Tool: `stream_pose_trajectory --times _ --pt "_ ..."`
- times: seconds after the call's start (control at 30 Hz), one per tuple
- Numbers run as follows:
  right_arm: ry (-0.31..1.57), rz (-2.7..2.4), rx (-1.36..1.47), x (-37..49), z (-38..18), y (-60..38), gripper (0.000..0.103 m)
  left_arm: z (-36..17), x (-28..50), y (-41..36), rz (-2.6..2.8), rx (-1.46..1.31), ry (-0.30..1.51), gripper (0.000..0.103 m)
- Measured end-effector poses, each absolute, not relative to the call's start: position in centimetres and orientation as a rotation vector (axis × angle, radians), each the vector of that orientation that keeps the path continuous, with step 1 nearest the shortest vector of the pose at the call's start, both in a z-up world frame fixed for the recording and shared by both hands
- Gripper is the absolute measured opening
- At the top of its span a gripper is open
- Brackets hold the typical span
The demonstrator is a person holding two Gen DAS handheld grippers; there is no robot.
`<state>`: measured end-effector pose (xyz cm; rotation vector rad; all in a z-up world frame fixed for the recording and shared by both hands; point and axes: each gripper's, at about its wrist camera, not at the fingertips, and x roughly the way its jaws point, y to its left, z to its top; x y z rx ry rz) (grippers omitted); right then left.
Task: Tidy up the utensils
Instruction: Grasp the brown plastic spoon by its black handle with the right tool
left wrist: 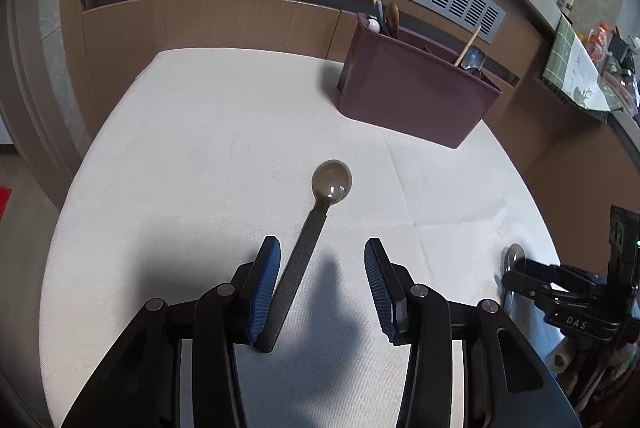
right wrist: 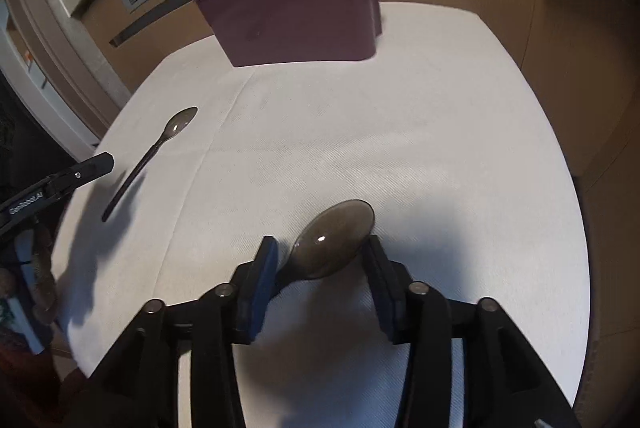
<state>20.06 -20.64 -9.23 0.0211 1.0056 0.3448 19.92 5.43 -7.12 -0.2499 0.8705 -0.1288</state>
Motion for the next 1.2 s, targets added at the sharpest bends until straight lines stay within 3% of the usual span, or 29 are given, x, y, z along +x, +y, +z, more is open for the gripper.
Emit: stream_pose_trajectory --times 0.17,0.8,1.2 --pt "0.953 0.268 -0.181 19.8 -9.9 -17.6 0.051 -7.3 20.0 5.0 -0.132 -0.231 0.882 0.045" --pt "0.988 0.42 -0.373 15.8 -9.0 -23.3 0.051 -8.3 20.0 5.0 -0.118 -0.208 0.915 0.045" --pt "1.008 0.332 -0.213 17.2 -8.9 -25.7 0.046 -9.8 20.2 2.9 -0.298 -0.329 1.023 0.045"
